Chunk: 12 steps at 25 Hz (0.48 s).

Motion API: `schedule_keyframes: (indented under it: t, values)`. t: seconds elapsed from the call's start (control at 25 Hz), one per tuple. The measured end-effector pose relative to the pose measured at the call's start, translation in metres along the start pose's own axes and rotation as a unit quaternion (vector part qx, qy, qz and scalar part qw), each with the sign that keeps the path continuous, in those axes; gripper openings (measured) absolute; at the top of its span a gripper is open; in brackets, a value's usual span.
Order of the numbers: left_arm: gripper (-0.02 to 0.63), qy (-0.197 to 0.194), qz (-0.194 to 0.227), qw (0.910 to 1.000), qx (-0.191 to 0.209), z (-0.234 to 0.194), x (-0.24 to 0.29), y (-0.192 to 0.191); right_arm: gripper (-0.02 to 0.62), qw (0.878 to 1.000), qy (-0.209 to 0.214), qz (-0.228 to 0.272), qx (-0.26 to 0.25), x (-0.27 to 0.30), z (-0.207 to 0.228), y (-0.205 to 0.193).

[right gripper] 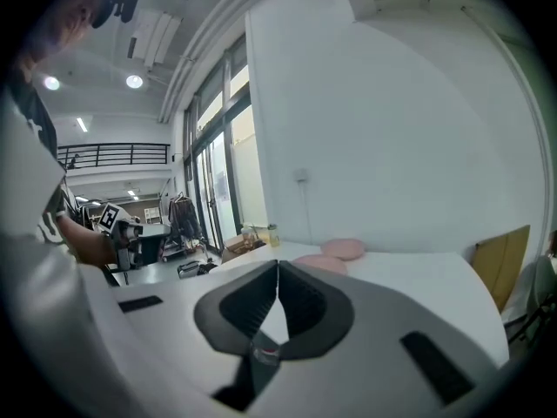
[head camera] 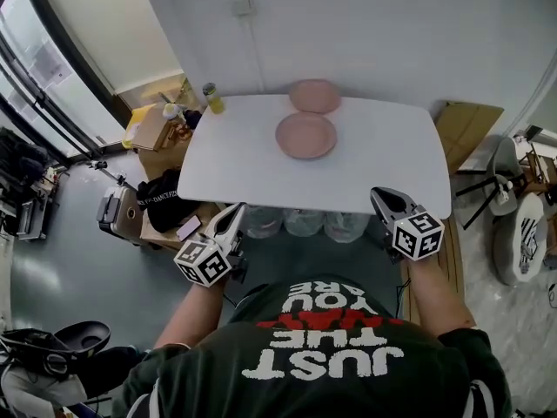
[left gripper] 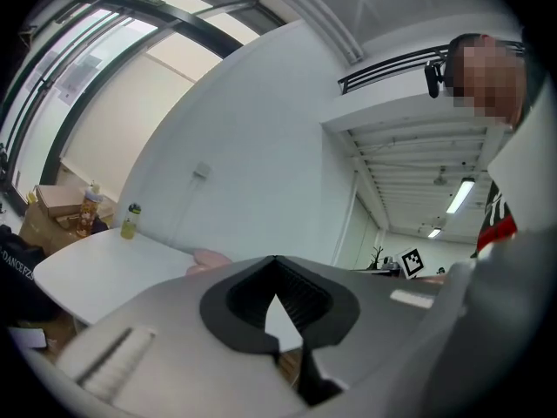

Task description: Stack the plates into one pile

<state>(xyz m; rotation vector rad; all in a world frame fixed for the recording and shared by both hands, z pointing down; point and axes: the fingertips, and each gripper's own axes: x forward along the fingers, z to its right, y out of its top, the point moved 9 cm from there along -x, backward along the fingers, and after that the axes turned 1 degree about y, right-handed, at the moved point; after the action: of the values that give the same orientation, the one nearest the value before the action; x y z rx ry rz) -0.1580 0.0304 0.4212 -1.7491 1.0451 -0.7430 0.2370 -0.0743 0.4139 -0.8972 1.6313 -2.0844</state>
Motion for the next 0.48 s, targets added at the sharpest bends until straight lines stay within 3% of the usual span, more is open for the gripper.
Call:
schedule_keyframes:
  t: [0.16, 0.36, 0.48]
  values:
    - [0.008, -0.003, -0.008, 0.9999, 0.014, -0.030, 0.028, 0.009, 0.006, 1.000, 0.000, -0.007, 0.004, 0.035, 0.021, 0.001]
    - [0.008, -0.040, -0.024, 0.9988, 0.011, -0.118, 0.101, 0.016, 0.006, 1.000, -0.015, -0.003, 0.003, 0.112, 0.046, 0.009]
    - [0.008, -0.072, -0.069, 0.9950, 0.013, -0.177, 0.159, 0.024, 0.006, 0.998, -0.052, 0.006, 0.023, 0.159, 0.063, 0.021]
